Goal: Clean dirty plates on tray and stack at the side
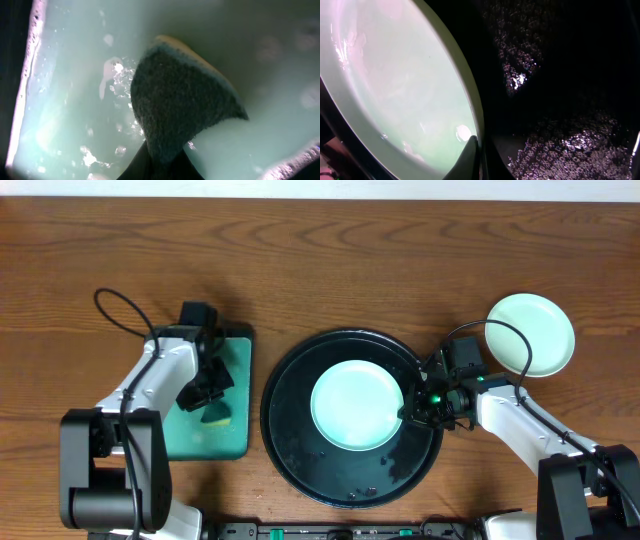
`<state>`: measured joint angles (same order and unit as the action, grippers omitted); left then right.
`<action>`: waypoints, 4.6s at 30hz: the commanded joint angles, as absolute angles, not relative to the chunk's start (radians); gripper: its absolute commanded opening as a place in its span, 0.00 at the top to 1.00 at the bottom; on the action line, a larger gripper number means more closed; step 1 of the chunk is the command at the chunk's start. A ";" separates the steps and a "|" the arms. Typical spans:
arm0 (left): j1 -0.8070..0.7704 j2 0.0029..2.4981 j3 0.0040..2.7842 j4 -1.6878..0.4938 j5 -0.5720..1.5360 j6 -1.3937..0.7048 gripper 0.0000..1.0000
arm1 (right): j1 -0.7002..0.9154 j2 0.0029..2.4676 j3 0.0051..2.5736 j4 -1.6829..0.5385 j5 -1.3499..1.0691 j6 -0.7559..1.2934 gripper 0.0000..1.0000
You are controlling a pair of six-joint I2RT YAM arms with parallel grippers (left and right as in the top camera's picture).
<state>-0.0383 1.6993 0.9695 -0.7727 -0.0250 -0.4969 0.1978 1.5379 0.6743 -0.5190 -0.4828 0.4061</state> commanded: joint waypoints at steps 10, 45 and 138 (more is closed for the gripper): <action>0.000 1.584 0.958 -0.782 -0.011 -0.439 0.36 | 0.200 1.543 0.673 -0.524 -0.454 0.384 0.99; -0.060 0.892 0.978 -0.911 0.088 -0.449 0.19 | 0.200 1.090 0.674 -0.218 -0.668 0.217 0.99; -0.064 1.012 0.978 -0.915 0.094 -0.449 0.19 | -0.171 1.530 0.663 -0.445 -0.170 0.881 0.99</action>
